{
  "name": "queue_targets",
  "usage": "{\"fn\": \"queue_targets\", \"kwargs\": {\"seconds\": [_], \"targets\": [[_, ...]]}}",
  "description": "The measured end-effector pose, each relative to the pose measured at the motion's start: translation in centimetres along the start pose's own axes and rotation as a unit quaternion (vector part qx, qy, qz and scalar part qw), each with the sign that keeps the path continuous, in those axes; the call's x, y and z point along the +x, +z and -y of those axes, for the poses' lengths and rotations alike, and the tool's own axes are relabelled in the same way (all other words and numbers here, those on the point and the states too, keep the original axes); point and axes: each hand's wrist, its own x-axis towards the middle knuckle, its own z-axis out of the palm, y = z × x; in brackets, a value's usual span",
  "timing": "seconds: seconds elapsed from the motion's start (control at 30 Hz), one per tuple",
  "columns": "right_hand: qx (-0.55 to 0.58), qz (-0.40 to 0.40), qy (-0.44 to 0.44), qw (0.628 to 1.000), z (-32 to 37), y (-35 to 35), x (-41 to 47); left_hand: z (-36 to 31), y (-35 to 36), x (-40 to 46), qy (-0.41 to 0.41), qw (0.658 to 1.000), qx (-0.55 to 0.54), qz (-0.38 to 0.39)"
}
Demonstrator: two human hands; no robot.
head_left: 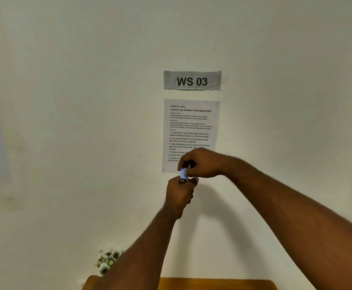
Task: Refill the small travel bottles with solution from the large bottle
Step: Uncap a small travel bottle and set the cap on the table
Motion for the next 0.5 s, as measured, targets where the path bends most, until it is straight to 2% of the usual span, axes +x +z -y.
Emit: {"fn": "queue_targets", "kwargs": {"seconds": [0.07,0.27,0.5], "targets": [[0.034,0.001,0.006,0.999,0.0,-0.7,-0.1,-0.8,0.0,-0.1,0.008,0.999,-0.019,0.025],[0.050,-0.085,0.003,0.995,0.8,-2.5,-0.7,-3.4,-0.5,-0.5,0.050,0.991,-0.033,0.123],[0.077,-0.083,-0.022,0.993,0.9,-4.9,-1.4,-5.3,-1.9,-0.7,0.052,0.979,-0.065,0.185]]}}
